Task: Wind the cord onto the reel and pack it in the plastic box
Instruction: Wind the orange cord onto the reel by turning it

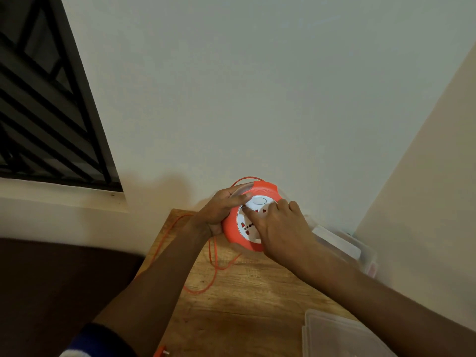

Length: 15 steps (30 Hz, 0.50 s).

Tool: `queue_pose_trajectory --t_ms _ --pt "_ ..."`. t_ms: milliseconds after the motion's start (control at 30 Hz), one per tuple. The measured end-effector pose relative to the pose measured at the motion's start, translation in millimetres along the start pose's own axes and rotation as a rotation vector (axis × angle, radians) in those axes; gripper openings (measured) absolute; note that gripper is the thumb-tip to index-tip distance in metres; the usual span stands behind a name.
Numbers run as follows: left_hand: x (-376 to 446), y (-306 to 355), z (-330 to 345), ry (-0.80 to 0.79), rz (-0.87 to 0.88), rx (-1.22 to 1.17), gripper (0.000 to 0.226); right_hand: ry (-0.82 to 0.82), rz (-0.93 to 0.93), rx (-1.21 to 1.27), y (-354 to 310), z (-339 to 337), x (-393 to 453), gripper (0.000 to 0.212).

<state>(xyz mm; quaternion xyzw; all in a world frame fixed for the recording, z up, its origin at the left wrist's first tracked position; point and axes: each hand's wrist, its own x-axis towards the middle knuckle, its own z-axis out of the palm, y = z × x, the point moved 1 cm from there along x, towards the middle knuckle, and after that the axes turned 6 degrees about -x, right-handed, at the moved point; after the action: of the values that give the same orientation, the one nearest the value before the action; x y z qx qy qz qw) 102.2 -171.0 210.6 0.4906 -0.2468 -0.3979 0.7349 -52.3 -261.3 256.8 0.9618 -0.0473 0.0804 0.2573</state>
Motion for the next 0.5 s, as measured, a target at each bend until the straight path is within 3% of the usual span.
queue_pose_trajectory --t_ms 200,333,500 --pt "-2.2 0.7 -0.3 0.029 0.033 0.022 0.034 -0.017 0.059 0.043 -1.1 7.1 3.2 0.083" --pt "-3.0 0.3 2.5 0.062 0.051 -0.001 0.042 -0.069 0.234 0.238 -0.5 4.4 6.1 0.085" --pt "-8.2 3.2 3.3 0.07 0.041 -0.009 0.03 -0.1 0.271 0.262 -5.0 0.5 7.0 0.09"
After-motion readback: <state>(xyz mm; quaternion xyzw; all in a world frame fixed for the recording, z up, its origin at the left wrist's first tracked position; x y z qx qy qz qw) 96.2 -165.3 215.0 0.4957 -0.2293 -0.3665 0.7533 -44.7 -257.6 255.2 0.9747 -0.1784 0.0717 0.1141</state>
